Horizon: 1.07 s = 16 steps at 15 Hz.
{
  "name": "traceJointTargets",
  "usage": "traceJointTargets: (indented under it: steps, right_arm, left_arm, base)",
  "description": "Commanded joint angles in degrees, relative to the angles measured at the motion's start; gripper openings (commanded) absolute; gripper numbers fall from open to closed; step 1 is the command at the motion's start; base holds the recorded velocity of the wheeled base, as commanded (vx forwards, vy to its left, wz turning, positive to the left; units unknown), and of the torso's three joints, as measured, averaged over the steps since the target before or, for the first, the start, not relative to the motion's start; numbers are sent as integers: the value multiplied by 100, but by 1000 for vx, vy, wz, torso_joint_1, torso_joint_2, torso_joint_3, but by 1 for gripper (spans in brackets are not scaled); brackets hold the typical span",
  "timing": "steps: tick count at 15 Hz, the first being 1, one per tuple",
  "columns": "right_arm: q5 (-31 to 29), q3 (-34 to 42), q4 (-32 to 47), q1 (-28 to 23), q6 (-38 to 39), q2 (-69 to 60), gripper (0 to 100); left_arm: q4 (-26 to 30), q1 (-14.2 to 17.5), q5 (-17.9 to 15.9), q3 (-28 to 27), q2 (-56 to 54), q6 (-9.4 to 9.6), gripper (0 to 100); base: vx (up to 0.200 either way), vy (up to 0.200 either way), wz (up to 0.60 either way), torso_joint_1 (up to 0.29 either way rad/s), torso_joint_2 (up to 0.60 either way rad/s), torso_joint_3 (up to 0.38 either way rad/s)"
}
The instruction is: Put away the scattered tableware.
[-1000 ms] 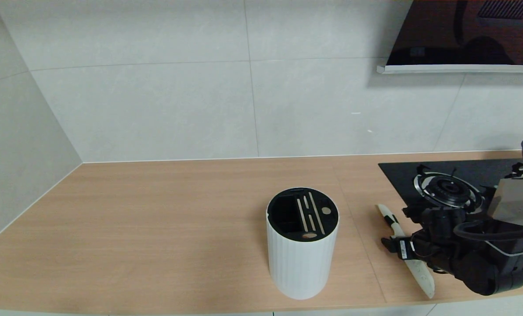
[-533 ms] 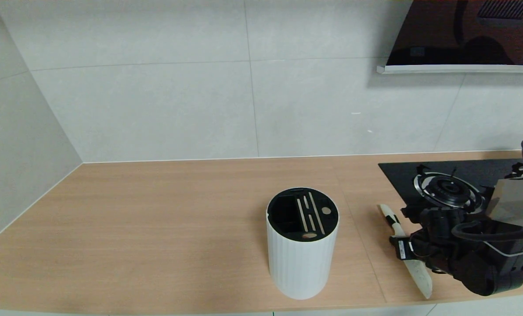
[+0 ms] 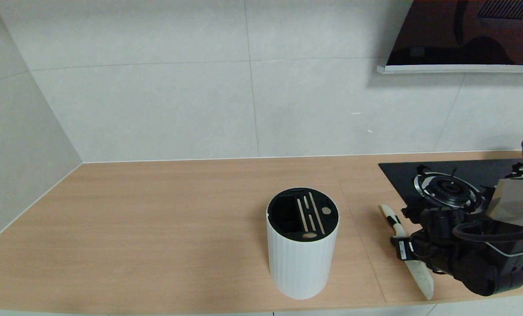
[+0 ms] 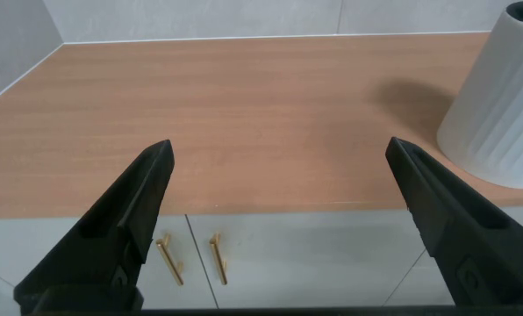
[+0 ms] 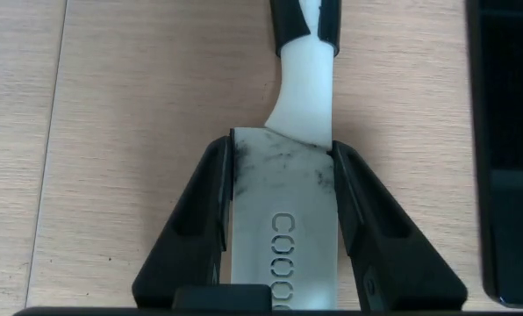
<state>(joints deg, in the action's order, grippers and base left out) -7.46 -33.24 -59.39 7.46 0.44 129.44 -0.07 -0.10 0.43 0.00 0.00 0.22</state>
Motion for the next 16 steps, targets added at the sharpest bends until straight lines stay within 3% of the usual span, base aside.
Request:
traceJointTargets:
  steps: [1,8,16]
  right_arm:
    - [-36,2,-11,19,0,-156,0]
    - [-36,195,7,54,9,-824,0]
    - [-19,415,218,353,35,-2054,0]
  left_arm:
    - [-1,1,1,0,0,4,100]
    - [-1,1,1,0,0,84,100]
    - [-1,1,1,0,0,40,100]
  base:
    - [0,0,0,0,0,0]
    - [0,0,0,0,0,0]
    - [0,0,0,0,0,0]
